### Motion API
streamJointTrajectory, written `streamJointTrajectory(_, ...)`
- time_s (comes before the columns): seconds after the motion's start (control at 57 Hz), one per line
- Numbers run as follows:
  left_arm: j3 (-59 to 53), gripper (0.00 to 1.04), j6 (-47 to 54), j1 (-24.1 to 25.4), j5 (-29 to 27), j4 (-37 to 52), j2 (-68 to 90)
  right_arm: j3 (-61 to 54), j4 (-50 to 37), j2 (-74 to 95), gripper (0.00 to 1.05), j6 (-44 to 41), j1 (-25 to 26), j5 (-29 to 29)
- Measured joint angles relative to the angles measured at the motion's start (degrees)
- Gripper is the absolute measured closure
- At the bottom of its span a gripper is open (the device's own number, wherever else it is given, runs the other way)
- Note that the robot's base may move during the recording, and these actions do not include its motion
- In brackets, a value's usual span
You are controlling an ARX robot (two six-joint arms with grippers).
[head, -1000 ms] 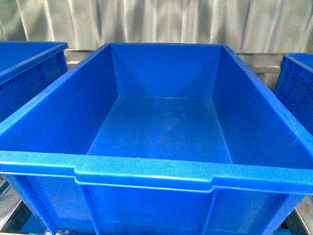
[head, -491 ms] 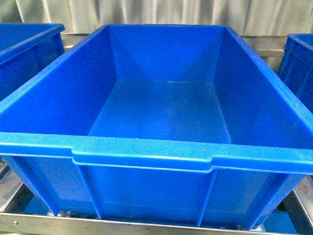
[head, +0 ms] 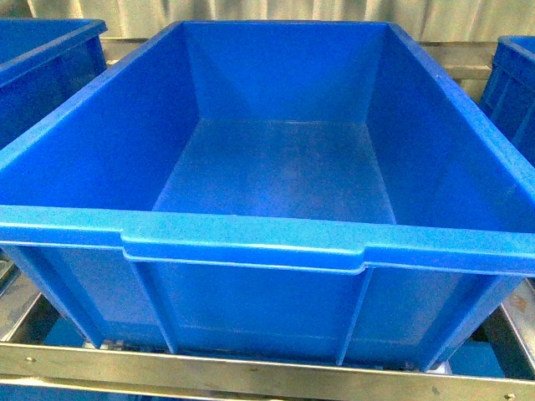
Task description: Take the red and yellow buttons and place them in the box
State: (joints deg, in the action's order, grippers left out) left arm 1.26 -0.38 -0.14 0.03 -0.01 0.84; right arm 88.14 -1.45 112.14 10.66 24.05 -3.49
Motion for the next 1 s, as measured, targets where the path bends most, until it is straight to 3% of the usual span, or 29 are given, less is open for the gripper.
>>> streamJointTrajectory(0.088, 0.0, 0.08, 0.0, 0.0, 0.0, 0.0, 0.0, -0.4, 0.2, 0.3, 0.19, 0.0, 0.2, -0.2)
streamJointTrajectory(0.211, 0.0, 0.08, 0.0, 0.0, 0.0, 0.0, 0.0, -2.3, -0.9, -0.8, 0.05, 0.7, 0.3, -2.2)
streamJointTrajectory(0.579, 0.0, 0.08, 0.0, 0.0, 0.0, 0.0, 0.0, -17.5, -4.9, -20.8, 0.06, 1.2, -1.2, -5.4)
streamJointTrajectory(0.842, 0.0, 0.08, 0.0, 0.0, 0.0, 0.0, 0.0, -36.5, -7.8, -44.5, 0.06, 6.3, -6.6, -7.4)
streamJointTrajectory(0.895, 0.0, 0.08, 0.0, 0.0, 0.0, 0.0, 0.0, -40.8, -11.5, -48.7, 0.11, 4.2, -7.5, -9.9)
streamJointTrajectory(1.0, 0.0, 0.08, 0.0, 0.0, 0.0, 0.0, 0.0, -53.6, -19.1, -59.0, 0.34, -5.4, -9.4, -11.1)
